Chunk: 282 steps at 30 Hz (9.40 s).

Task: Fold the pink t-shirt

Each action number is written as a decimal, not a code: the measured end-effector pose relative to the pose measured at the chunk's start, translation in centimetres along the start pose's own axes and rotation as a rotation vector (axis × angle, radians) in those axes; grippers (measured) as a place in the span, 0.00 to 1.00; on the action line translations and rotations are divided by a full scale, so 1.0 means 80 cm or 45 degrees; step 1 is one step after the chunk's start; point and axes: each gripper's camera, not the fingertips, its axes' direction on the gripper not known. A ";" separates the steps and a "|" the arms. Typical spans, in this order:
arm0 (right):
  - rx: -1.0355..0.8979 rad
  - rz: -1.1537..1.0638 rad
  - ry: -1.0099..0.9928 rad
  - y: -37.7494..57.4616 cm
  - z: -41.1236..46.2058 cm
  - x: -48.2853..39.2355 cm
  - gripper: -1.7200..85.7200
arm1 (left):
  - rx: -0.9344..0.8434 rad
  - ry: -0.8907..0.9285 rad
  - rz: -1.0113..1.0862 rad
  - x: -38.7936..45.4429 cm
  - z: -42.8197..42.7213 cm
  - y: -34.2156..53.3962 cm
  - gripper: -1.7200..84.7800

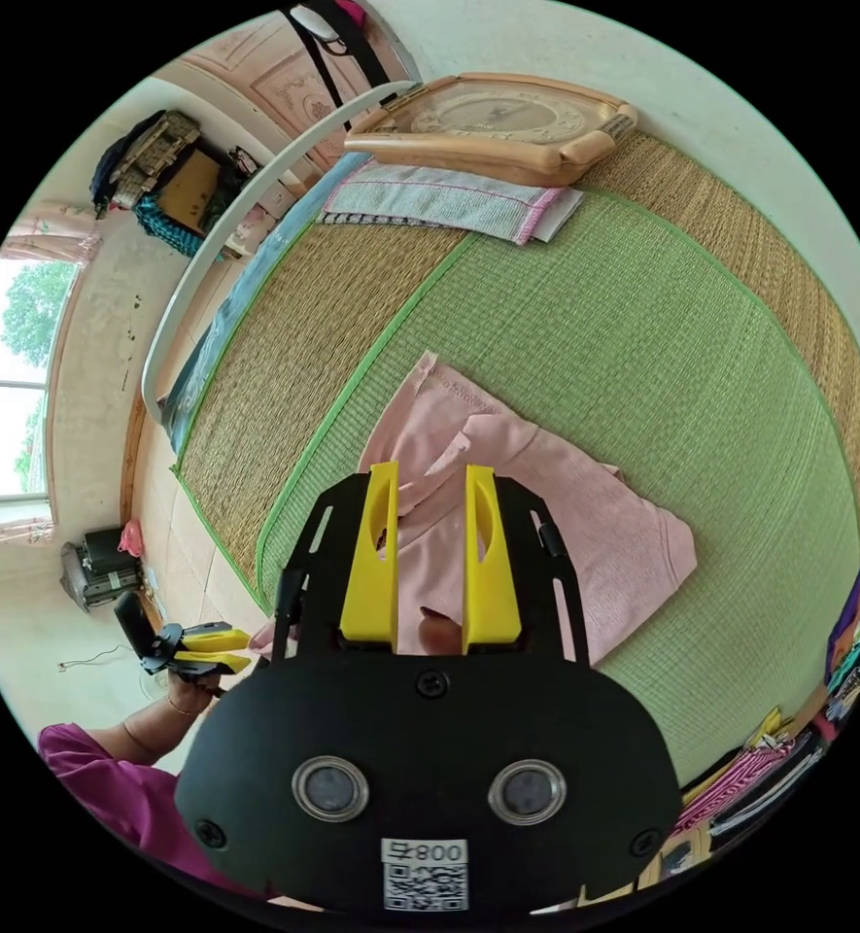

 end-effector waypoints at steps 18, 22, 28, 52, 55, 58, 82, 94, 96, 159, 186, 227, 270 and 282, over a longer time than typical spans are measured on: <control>-0.196 -0.316 -0.041 0.356 0.048 -0.169 0.13 | -0.024 0.043 0.023 0.005 0.009 0.003 0.04; -0.181 -0.367 0.120 0.367 0.074 -0.199 0.12 | -0.017 0.044 0.024 0.009 0.009 0.009 0.04; -0.207 -0.387 0.256 0.379 0.106 -0.211 0.04 | -0.032 -0.069 -0.024 -0.009 0.017 0.021 0.04; -0.106 0.198 -0.354 0.539 0.138 0.023 0.11 | -0.099 0.031 0.009 -0.054 0.028 0.003 0.15; -0.029 0.305 -0.478 0.560 0.149 0.070 0.14 | -0.153 0.032 0.006 -0.061 0.042 -0.012 0.16; 0.013 0.371 -0.595 0.574 0.169 0.104 0.14 | -0.184 0.048 -0.010 -0.067 0.049 -0.023 0.15; 0.273 0.353 -1.279 0.670 0.255 0.241 0.04 | -0.112 0.159 -0.153 -0.074 0.026 -0.049 0.15; 0.319 0.281 -1.354 0.684 0.250 0.271 0.04 | -0.111 0.261 -0.209 -0.052 0.043 -0.045 0.18; 0.325 0.276 -1.350 0.685 0.252 0.275 0.04 | -0.111 0.268 -0.194 -0.043 0.048 -0.054 0.19; 1.356 0.160 -1.238 1.314 0.168 0.759 0.03 | -0.301 0.619 0.758 0.986 0.469 -0.294 0.06; 1.501 0.820 -1.143 1.702 0.383 1.236 0.03 | -0.895 0.366 0.942 1.343 1.175 -0.220 0.06; 1.306 0.934 -0.538 1.641 0.404 1.042 0.02 | -1.080 0.067 0.977 1.365 1.373 -0.035 0.05; 1.040 0.870 0.145 1.266 0.220 0.830 0.04 | -0.796 -0.784 1.290 1.141 1.150 0.099 0.03; 1.070 0.600 0.350 0.925 0.029 0.997 0.12 | -0.820 -0.587 1.224 1.073 1.104 0.077 0.03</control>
